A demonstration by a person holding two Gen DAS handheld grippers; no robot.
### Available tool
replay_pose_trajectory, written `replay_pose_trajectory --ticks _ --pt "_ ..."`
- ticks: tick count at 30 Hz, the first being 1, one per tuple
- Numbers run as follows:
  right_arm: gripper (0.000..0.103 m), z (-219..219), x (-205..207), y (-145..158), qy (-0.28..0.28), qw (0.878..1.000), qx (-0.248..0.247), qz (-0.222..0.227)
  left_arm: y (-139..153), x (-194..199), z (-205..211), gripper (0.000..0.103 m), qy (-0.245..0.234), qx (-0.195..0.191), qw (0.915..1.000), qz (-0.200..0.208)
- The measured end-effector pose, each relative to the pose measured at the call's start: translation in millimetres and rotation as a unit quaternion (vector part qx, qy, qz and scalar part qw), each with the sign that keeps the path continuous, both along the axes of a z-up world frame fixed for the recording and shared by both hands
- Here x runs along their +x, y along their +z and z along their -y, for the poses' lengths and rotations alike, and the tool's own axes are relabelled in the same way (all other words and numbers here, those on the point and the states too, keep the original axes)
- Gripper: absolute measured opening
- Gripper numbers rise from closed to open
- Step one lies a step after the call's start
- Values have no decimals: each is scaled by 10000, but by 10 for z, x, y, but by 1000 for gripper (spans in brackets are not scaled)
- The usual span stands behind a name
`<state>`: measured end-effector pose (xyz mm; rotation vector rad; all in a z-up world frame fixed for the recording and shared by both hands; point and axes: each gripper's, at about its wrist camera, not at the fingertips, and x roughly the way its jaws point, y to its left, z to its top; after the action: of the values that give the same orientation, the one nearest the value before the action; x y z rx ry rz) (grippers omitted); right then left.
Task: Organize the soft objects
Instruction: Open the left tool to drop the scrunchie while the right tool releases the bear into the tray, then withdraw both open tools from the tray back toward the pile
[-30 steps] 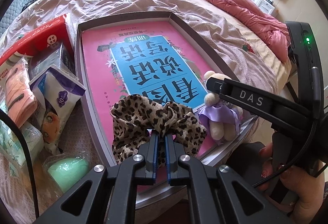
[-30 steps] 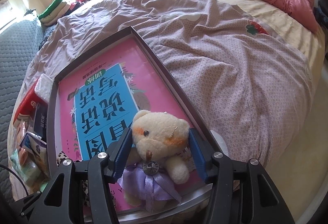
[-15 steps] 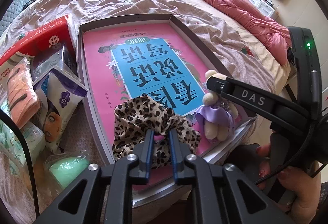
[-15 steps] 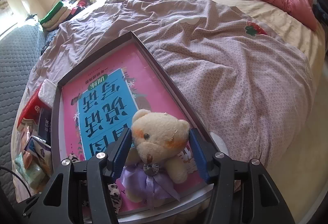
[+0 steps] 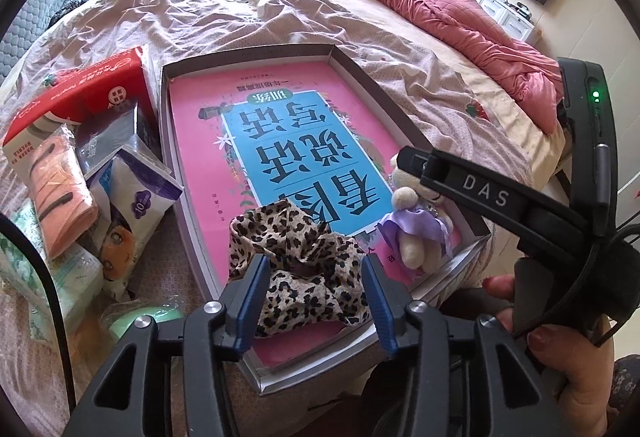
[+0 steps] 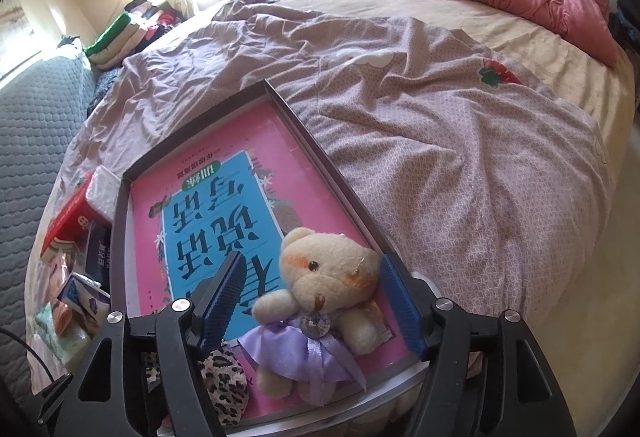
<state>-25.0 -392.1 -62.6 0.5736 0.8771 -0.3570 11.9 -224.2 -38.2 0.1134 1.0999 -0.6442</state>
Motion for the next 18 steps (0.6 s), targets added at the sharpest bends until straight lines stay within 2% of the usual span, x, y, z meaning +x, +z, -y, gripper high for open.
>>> replay_pose_trajectory --ticks 4,14,18 --pt "74 4 -22 67 -15 9998 -120 170 38 -19 -36 50 51 22 10000 50" --pt "75 -51 -47 221 35 9977 -447 514 252 -101 -144 64 128 -44 9992 388" --pt "75 -62 -64 269 54 9967 -478 647 315 -116 -213 66 231 -23 9984 508"
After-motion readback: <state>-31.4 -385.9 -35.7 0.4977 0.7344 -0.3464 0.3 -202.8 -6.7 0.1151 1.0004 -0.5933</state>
